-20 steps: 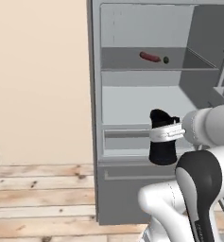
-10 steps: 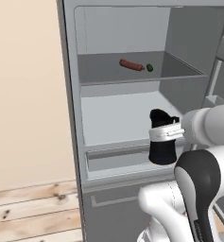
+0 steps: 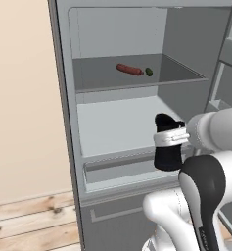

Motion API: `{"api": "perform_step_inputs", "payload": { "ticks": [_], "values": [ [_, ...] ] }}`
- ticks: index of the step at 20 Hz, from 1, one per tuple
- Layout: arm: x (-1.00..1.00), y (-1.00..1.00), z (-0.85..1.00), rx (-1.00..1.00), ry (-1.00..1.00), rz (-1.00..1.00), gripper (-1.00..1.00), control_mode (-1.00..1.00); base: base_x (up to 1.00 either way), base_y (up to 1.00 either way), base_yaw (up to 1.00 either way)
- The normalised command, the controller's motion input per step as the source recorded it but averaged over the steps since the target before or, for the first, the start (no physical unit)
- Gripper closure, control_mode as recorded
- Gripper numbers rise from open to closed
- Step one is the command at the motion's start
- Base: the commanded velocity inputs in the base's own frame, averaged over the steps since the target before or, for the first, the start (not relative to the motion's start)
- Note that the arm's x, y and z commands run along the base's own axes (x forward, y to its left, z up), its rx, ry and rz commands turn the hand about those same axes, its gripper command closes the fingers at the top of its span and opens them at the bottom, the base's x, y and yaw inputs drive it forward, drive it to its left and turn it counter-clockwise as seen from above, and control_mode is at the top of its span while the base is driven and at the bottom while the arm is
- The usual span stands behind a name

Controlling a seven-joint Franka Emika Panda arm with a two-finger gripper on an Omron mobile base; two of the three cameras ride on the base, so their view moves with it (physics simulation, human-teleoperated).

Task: Move the sausage and pickle from the second highest shelf to the top shelf to make space. Then, place the pitcher from the counter on the cleared second highest shelf.

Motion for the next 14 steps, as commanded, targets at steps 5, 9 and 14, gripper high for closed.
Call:
{"api": "perform_step_inputs", "payload": {
  "ticks": [5, 9, 14],
  "values": [
    [0.23, 0.0, -0.38, 0.0, -0.05, -0.02, 1.0, -1.0, 0.0, 0.0, 0.0],
    [0.41, 0.0, -0.28, 0.0, -0.12, 0.0, 1.0, -1.0, 0.0, 0.0, 0.0],
    [0.45, 0.0, -0.33, 0.0, -0.16, 0.0, 1.0, -1.0, 0.0, 0.0, 0.0]
  ]
}}
